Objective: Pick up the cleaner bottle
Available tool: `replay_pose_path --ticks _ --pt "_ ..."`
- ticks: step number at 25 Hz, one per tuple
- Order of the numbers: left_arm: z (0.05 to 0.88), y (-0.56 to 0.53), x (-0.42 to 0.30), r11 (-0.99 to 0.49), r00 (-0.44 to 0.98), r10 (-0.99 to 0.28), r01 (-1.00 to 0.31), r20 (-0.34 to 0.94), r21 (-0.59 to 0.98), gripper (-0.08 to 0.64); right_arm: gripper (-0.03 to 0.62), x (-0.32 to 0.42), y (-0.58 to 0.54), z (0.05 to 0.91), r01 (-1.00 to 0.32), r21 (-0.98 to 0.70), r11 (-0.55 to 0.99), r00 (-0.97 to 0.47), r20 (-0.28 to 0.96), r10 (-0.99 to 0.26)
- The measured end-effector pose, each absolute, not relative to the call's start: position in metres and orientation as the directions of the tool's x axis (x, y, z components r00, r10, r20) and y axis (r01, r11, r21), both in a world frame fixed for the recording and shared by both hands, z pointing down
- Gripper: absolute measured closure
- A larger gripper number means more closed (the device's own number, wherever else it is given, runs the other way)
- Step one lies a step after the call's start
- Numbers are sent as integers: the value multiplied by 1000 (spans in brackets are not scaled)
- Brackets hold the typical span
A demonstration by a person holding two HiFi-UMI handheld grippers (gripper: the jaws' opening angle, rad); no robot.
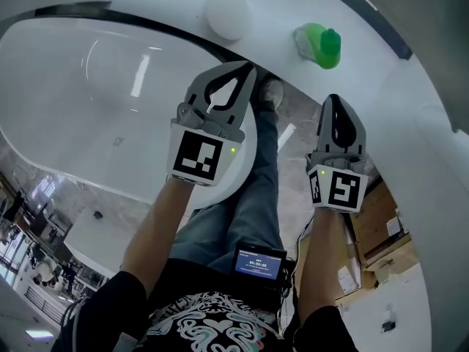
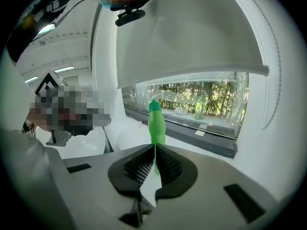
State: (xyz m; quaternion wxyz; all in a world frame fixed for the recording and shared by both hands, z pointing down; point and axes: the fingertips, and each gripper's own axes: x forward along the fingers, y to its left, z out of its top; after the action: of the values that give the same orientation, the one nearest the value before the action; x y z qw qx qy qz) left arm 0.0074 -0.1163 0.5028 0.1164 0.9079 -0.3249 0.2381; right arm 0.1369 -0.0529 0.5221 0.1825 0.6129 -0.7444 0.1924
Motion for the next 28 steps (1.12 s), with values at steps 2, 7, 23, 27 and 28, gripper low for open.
replay_pose_path --ticks 2,7,23,27,28 --pt "504 -121 9 -762 677 -535 -645 506 58 546 563 138 -56 525 -983 -71 169 -182 510 -841" --pt "510 -131 10 -759 676 -537 -648 505 59 546 563 141 -67 534 -982 -84 170 -189 512 -838" --pt "530 -142 16 -760 675 -519 -645 524 79 545 557 136 -88 563 -975 -73 208 -216 506 -835" --pt "532 -146 13 -758 673 -521 -648 525 78 545 440 131 -92 570 -969 -94 227 -244 497 -833" --pt "532 -147 12 -757 672 -522 -649 526 79 546 427 129 -93 572 -968 -92 233 -247 496 -832"
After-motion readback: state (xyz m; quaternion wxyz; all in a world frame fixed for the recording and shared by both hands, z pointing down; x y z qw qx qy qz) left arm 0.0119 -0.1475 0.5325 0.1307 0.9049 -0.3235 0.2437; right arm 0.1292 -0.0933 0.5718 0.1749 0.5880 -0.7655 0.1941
